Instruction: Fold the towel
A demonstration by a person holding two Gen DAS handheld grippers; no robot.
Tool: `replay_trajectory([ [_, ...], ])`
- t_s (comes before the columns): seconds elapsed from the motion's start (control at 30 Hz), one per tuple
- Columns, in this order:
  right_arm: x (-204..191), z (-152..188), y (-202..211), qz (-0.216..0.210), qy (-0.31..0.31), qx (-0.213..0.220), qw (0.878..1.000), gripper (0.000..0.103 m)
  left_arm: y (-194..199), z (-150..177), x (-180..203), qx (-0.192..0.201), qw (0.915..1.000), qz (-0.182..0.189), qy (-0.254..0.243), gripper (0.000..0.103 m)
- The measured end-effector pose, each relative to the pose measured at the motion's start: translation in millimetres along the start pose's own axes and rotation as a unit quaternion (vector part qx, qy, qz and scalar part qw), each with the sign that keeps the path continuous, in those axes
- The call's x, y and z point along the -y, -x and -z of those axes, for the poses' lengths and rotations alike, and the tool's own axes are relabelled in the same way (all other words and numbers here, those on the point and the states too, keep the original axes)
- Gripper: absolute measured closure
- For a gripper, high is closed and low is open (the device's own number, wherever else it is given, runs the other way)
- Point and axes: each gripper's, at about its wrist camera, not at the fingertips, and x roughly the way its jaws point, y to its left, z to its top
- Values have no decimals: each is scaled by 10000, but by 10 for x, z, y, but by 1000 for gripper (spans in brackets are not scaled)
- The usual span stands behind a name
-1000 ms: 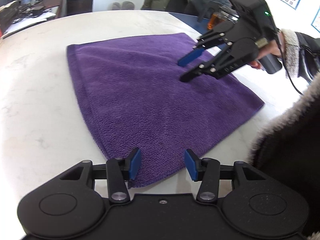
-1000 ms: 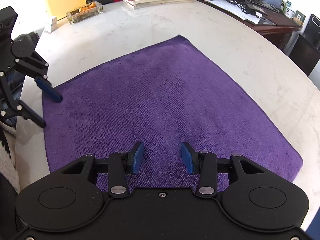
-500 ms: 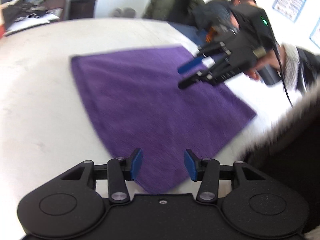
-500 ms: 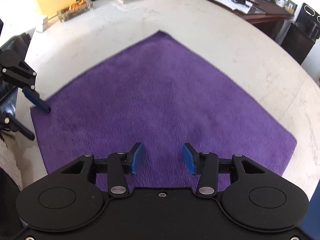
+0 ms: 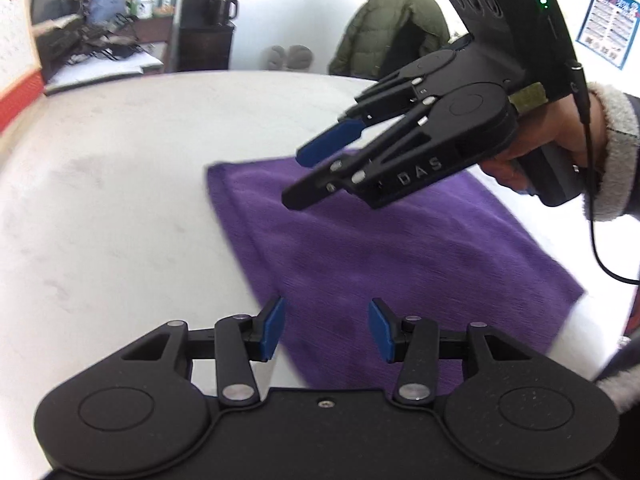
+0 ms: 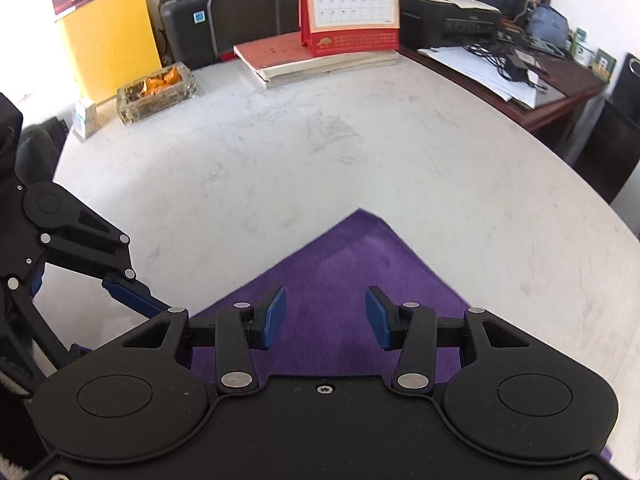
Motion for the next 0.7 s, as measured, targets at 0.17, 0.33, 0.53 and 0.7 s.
replay_trajectory([
  [0.17, 42, -93, -86, -66, -217, 66, 9997, 62, -57, -40, -57, -56, 9994, -294, -182, 78],
  [0.33, 36, -58, -152, -37, -218, -53, 9997, 64, -152, -58, 28, -185, 9950, -501, -847, 86],
  [0.53, 47, -39, -157, -71, -359, -83, 9993, 64, -252, -71, 81, -182, 9911, -429, -1245, 87],
  [0.7, 72, -20, -166, -123, -483, -93, 9987, 64, -376, -82, 100, -312, 9866, -378, -1555, 89],
])
